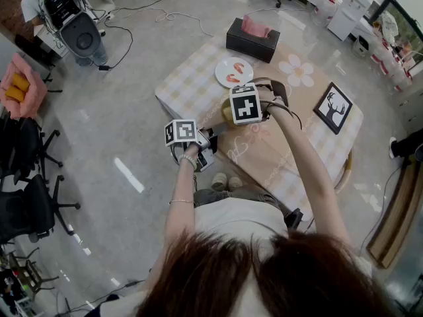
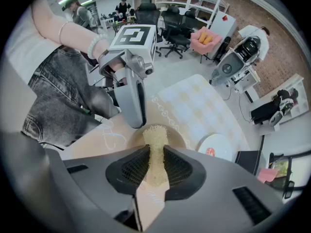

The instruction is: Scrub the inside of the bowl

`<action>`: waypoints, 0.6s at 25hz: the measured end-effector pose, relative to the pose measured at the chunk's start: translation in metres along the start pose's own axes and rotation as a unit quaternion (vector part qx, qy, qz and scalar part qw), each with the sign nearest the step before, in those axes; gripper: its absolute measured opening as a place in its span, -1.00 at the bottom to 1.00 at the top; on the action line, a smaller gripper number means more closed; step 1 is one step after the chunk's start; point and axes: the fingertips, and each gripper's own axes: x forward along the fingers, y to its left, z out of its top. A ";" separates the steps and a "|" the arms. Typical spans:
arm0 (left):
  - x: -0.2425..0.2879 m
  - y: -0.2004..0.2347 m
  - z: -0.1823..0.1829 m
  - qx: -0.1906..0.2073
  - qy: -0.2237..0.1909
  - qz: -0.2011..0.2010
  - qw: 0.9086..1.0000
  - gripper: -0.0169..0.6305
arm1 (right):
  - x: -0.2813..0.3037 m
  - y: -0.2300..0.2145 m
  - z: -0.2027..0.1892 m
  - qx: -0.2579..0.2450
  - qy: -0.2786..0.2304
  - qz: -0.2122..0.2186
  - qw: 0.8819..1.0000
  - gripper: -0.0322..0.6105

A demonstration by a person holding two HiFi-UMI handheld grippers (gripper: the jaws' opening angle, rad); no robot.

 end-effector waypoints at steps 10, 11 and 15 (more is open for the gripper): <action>-0.018 -0.004 0.008 0.064 -0.041 0.025 0.997 -0.79 | -0.014 0.005 -0.013 0.183 -0.191 -0.033 0.964 -0.66; -0.016 -0.007 0.008 0.074 -0.042 0.028 0.996 -0.81 | -0.017 0.005 -0.013 0.199 -0.218 -0.038 0.955 -0.66; -0.014 -0.018 0.009 0.132 -0.048 0.043 0.989 -0.85 | -0.030 0.005 -0.014 0.260 -0.311 -0.060 0.912 -0.66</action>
